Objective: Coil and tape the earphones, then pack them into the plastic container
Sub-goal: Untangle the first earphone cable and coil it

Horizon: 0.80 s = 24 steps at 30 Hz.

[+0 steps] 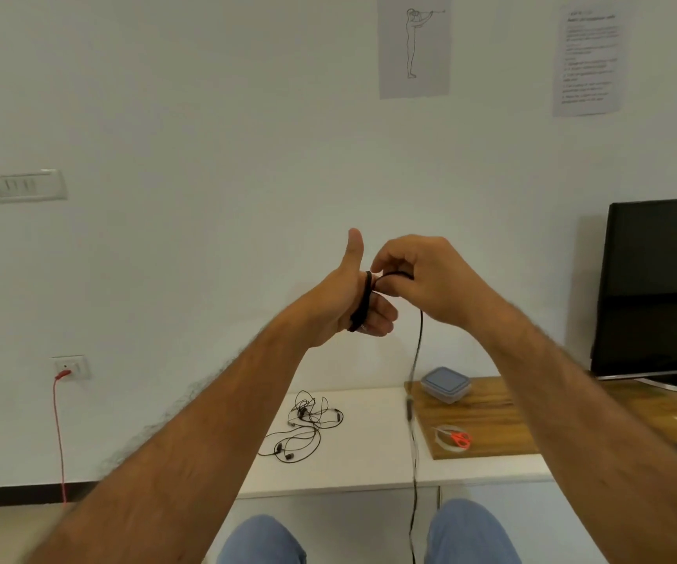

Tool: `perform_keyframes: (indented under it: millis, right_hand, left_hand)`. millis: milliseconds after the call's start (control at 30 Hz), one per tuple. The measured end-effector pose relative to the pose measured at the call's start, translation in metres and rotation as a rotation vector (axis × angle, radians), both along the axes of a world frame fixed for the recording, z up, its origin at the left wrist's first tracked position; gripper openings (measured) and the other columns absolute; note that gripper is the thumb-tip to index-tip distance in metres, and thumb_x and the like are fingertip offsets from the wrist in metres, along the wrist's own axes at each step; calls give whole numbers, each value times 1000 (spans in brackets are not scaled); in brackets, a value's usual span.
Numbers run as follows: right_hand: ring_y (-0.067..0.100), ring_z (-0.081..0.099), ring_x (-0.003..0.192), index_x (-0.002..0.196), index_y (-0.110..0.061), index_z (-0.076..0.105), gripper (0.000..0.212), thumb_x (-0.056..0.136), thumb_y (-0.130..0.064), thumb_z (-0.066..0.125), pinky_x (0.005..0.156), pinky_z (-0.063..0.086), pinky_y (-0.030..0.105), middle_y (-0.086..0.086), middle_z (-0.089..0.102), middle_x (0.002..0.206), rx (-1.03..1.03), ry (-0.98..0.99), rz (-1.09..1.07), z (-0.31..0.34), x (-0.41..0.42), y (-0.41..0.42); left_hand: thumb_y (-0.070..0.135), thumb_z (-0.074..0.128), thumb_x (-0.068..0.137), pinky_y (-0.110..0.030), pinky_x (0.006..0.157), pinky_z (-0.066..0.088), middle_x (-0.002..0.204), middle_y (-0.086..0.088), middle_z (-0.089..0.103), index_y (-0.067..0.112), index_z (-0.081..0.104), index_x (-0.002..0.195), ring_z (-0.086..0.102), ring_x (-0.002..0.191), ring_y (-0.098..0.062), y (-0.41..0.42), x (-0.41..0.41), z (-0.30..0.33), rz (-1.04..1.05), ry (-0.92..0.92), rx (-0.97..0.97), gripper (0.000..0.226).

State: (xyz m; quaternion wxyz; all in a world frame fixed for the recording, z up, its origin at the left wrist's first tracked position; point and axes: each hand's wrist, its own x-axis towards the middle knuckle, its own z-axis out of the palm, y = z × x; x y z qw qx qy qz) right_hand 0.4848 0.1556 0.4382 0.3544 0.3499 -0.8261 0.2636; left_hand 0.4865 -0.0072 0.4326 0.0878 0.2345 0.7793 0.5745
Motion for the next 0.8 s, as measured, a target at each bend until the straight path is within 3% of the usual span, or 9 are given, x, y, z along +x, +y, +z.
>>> perform_keyframes:
  millis: [100, 200, 367, 500, 600, 700, 800]
  right_hand:
    - [7, 60, 73, 92, -16, 72, 16, 85, -3, 66, 69, 48, 16, -6, 65, 82, -35, -35, 53, 4, -5, 2]
    - [9, 63, 75, 91, -15, 72, 15, 87, -3, 65, 71, 52, 21, -9, 67, 83, -88, -117, 116, 3, -12, 3]
    - [19, 61, 67, 92, -6, 69, 11, 91, 2, 61, 60, 52, 29, 4, 68, 74, -442, -454, 430, -10, -22, 5]
    - [23, 60, 68, 89, -12, 70, 13, 94, -8, 60, 60, 53, 32, 7, 68, 78, -636, -625, 581, -28, -26, -2]
    - [17, 60, 59, 86, -14, 69, 5, 88, -16, 65, 54, 53, 28, 4, 66, 71, -717, -715, 587, -43, -24, -12]
    - [16, 54, 51, 84, -9, 65, 11, 94, -6, 60, 51, 51, 27, 5, 58, 64, -746, -734, 576, -57, -25, -19]
    - [17, 55, 52, 91, -1, 59, 12, 99, -4, 50, 51, 50, 28, 10, 61, 69, -727, -768, 536, -71, -24, -23]
  left_hand:
    - [76, 0, 86, -38, 69, 56, 60, -1, 42, 9, 53, 85, 39, 48, -14, 1, 3, 0, 20, -40, 36, 86]
    - [78, 5, 87, -29, 55, 47, 58, 3, 25, 16, 44, 73, 17, 51, -14, 2, 7, 1, 6, -140, 91, 75]
    - [70, 14, 94, -27, 54, 36, 54, 7, 17, 21, 36, 63, 8, 49, -14, 1, 7, -1, -98, -253, 251, 62]
    - [61, 20, 99, -26, 53, 43, 48, 8, 24, 21, 36, 64, 20, 39, -8, 4, 7, -4, -182, -293, 431, 56]
    - [61, 21, 99, -29, 56, 50, 50, 5, 36, 17, 41, 69, 34, 40, -9, 6, 7, -2, -217, -287, 554, 57]
    - [70, 19, 94, -36, 67, 53, 60, -2, 51, 11, 53, 80, 51, 49, -17, 4, 3, 0, -162, -231, 573, 69]
    - [78, 11, 87, -40, 80, 54, 76, -10, 66, 4, 60, 102, 66, 72, -27, -2, -2, 4, -125, -172, 577, 91]
